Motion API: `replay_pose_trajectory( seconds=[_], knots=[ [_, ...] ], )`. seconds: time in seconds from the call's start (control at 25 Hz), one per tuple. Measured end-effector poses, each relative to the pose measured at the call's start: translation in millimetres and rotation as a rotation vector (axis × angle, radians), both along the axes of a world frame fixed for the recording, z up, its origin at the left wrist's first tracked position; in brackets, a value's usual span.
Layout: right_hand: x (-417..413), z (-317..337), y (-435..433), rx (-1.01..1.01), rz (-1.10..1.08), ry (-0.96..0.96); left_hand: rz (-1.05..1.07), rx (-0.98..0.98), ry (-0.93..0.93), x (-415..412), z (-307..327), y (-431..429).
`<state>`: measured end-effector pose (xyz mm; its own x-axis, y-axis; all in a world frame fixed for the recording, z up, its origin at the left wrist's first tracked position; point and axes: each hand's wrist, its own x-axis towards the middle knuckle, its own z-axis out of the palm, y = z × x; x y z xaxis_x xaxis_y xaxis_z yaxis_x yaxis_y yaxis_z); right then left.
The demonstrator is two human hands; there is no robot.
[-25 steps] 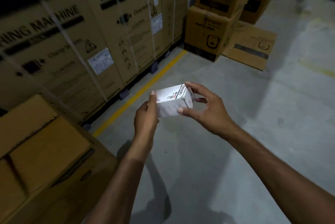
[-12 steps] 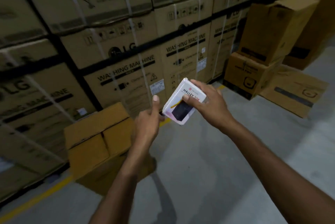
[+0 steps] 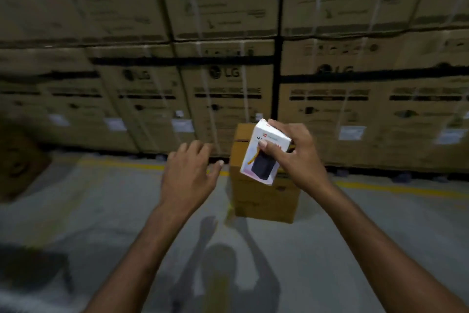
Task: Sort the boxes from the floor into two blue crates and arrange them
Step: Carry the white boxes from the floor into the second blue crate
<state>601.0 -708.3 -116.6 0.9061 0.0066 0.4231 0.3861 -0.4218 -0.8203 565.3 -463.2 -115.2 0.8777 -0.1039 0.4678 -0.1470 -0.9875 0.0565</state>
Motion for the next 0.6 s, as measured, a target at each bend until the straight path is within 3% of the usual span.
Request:
replay_pose_trajectory(
  seconds=[0.08, 0.24, 0.36, 0.6],
  knots=[
    [-23.2, 6.0, 60.4, -0.121, 0.119, -0.083, 0.106, 0.101, 0.035, -50.9, 3.3, 58.7],
    [-81.3, 13.2, 188.4, -0.292, 0.338, -0.33, 0.324, 0.125, 0.042, -166.4, 12.5, 164.4],
    [-138.0, 11.2, 291.5, -0.328, 0.456, -0.565, 0.462, -0.007, 0.024, -260.0, 18.1, 239.6],
    [-247.6, 3.1, 481.4, -0.198, 0.622, -0.761, 0.667, -0.251, -0.036, -422.1, 26.9, 369.5]
  ],
)
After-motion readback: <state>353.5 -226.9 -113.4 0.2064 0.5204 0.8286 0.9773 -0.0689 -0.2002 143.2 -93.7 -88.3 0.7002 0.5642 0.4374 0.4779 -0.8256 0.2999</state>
